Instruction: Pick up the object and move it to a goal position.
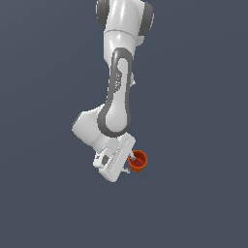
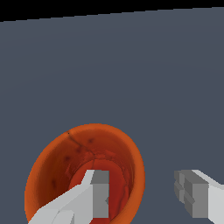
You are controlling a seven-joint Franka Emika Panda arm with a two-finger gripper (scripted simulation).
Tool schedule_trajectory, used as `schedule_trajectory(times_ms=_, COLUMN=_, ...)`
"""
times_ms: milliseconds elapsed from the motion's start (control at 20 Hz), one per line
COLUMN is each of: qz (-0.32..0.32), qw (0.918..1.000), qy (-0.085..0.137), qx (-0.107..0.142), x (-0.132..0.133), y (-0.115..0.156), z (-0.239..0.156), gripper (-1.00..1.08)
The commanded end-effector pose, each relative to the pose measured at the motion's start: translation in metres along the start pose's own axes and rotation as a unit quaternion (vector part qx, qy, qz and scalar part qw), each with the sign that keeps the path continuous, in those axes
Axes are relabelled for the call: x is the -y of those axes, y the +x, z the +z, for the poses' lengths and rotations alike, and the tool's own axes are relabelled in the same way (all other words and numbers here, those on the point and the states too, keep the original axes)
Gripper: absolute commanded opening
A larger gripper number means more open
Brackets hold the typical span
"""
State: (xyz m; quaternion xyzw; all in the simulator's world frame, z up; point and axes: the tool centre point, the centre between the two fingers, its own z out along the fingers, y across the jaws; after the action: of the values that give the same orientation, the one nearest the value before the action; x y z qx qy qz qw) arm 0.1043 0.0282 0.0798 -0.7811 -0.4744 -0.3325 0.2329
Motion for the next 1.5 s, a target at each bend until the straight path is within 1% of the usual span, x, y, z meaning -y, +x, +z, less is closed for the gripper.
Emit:
schedule_trajectory(times_ms=0, qz=0.000, qw=1.0000, qy=0.001, qx=0.000, x=0.001, y=-0.001, z=0.010, gripper=0.28)
schedule_trajectory(times_ms=200, qz=0.000, qw=1.0000, qy=0.001, qx=0.001, x=0.001, y=-0.001, z=0.016, gripper=0.28)
schedule_trajectory(times_ms=250, qz=0.000, qw=1.0000, qy=0.001, qx=0.001, x=0.001, y=-0.001, z=0.016, gripper=-1.00)
schedule_trajectory(times_ms=950, qz=0.000, qw=1.0000, qy=0.001, qx=0.000, x=0.003, y=0.000, z=0.014, gripper=-1.00)
schedule_trajectory(times_ms=1250, qz=0.000, qw=1.0000, qy=0.001, qx=0.001, x=0.011, y=0.002, z=0.001, gripper=-1.00)
schedule_trajectory(times_ms=1450, qz=0.000, qw=1.0000, qy=0.001, qx=0.001, x=0.020, y=0.004, z=-0.016, gripper=-1.00)
